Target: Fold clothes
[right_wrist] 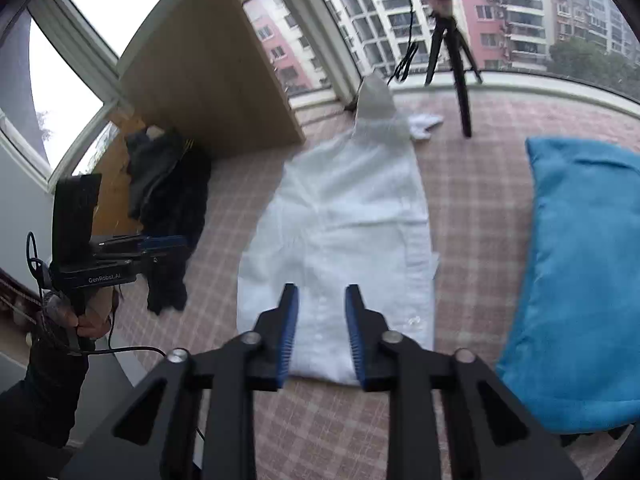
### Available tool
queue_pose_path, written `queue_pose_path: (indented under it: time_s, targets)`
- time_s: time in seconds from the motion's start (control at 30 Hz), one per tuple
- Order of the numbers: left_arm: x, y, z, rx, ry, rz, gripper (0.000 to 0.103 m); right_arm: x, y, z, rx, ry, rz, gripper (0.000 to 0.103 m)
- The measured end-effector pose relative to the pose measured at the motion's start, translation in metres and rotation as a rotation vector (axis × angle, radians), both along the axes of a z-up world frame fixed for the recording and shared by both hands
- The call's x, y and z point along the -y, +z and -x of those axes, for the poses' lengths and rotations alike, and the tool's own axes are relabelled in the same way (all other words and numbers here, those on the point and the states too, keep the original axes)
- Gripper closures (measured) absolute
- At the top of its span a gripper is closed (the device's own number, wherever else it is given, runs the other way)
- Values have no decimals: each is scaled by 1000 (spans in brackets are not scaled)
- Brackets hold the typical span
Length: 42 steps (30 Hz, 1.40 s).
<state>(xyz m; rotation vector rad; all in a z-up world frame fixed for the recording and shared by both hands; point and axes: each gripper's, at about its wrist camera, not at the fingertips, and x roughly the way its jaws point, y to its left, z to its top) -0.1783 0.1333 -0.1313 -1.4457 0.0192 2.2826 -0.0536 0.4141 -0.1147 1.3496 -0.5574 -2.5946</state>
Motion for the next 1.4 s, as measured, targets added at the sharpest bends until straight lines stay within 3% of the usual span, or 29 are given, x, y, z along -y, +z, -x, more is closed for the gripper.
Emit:
queue_pose_path:
  time_s: [0.03,0.1,0.2,0.23,0.27,0.37,0.5,0.57,0.67,0.77,1.0,1.07,1.13,1.23,1.4]
  targets:
    - [9,8,10,-27,15,20,71,-6,16,0,-34,-27,-8,53]
    - [17,5,32,-28,36,26,68,-14,34,4,-76,-65,-28,53]
    - [15,-18,71,1,54,49,66,-17,35,20,-96,-92,-38,54]
    - [11,-27,82,12,48,61,66,-16,32,25,-94,-95,-49,58]
    - [2,-35,95,10,23,67,66,-13,24,31,-80,-86,-53,64]
    - [-30,-47,136,4,-39,37,66,-6,1,50,-37,-64,-59,64]
    - [-76,-65,194,-30,-116,61,56,-9,-39,72,40,-74,-19,64]
    - [-94,-78,222,-37,-137,89,56,-14,-54,79,73,-84,-6,64]
    - [-116,-101,254,-16,-178,119,56,-26,-67,81,103,-108,17,64]
    - [-127,-121,276,22,-191,93,56,-38,-78,80,122,-130,30,63]
    - [-138,-138,294,42,-197,6,57,-59,-101,84,168,-163,65,63]
    - [-139,-137,296,46,-194,-27,64,-60,-104,85,174,-157,81,63]
    - [-141,-138,297,72,-194,-59,84,-55,-103,87,176,-136,82,63]
    - [-144,-130,290,49,-198,-55,93,-45,-103,90,182,-106,67,63]
    - [-145,-100,268,6,-219,-85,96,-41,-106,90,180,-109,68,63]
